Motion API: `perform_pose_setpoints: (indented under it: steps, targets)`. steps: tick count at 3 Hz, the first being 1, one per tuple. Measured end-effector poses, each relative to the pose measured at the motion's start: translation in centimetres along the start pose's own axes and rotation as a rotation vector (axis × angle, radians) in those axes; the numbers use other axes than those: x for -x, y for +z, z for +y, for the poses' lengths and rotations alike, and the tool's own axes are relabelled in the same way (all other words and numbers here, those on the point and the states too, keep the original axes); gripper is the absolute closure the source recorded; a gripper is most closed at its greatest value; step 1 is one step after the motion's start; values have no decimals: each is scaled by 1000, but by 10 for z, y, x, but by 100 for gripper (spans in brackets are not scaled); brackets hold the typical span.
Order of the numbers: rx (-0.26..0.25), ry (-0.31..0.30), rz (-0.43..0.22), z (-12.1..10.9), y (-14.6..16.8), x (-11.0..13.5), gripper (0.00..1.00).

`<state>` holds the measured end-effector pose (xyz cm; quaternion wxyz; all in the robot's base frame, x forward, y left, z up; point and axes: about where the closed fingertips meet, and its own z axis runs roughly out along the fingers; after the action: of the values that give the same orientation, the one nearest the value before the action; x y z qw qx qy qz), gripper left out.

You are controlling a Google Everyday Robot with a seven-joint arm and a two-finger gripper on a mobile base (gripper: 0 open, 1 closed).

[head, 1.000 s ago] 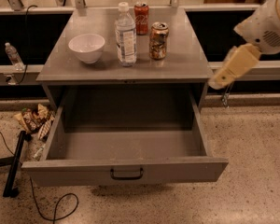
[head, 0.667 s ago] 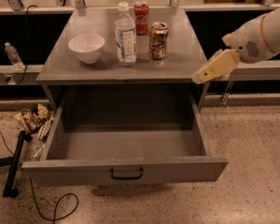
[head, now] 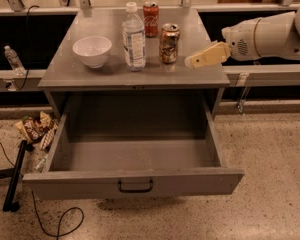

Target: Place blue plastic bottle into top drawer

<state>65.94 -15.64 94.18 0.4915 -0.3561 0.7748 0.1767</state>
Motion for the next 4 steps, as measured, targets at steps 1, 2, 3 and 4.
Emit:
perform_pose_setpoints:
  steps: [1,2,3,4]
  targets:
    - [18,12,-4,15,5,-8,0]
    - [54,33,-70,48,13,-4,0]
    - [118,47,-143,80,18,8,0]
    - [184,49,-206,104,26,18,0]
